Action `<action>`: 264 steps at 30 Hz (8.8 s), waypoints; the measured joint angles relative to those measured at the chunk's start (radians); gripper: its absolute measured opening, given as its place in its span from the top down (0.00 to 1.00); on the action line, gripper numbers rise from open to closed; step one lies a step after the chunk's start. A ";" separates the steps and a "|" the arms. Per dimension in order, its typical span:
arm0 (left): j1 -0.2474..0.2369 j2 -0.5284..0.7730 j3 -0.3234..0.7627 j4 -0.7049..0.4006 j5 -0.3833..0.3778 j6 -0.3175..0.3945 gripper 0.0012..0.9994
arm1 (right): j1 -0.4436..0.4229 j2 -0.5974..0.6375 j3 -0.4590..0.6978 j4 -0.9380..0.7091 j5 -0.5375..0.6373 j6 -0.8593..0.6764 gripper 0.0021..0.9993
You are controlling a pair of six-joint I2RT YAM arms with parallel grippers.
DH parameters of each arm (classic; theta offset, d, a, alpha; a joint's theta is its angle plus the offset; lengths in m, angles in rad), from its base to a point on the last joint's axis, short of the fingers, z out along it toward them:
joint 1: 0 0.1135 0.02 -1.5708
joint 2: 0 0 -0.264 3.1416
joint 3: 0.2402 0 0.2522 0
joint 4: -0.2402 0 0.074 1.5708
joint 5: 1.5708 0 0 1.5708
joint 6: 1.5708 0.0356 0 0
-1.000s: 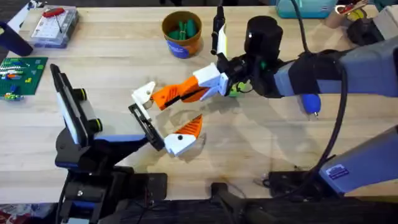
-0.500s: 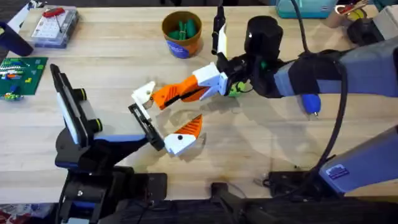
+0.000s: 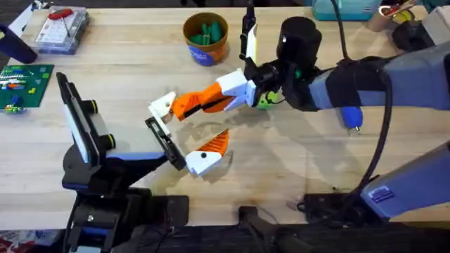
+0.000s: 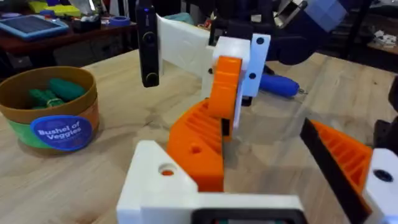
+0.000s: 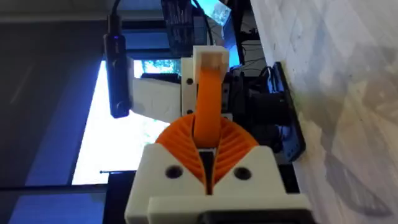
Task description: Pick up the gripper from the table and insert it into the empty holder that is missing its gripper. Then pick up a screw, insert it into the mounting hole, and use the screwdriver to tighten it. Finally, clean up the table by picking up the vegetable and placing it into the bucket.
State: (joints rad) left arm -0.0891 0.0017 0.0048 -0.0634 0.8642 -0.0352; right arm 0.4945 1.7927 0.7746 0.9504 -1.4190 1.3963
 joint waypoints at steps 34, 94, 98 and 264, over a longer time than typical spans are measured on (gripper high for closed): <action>0.004 0.000 0.000 0.000 -0.024 -0.018 0.01 | 0.071 0.115 0.111 0.023 0.002 0.017 0.98; 0.010 0.000 0.000 0.003 -0.053 -0.015 0.01 | 0.080 0.149 0.157 0.028 0.051 0.033 0.98; 0.010 0.000 0.000 0.003 -0.053 -0.015 0.01 | 0.081 0.149 0.156 0.028 0.054 0.033 0.98; 0.009 0.000 0.000 -0.001 -0.019 -0.044 0.01 | 0.102 -0.026 -0.065 0.047 0.311 0.047 0.99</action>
State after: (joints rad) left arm -0.0799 0.0017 0.0048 -0.0643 0.8456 -0.0792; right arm 0.5964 1.7664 0.7094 0.9974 -1.1075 1.4436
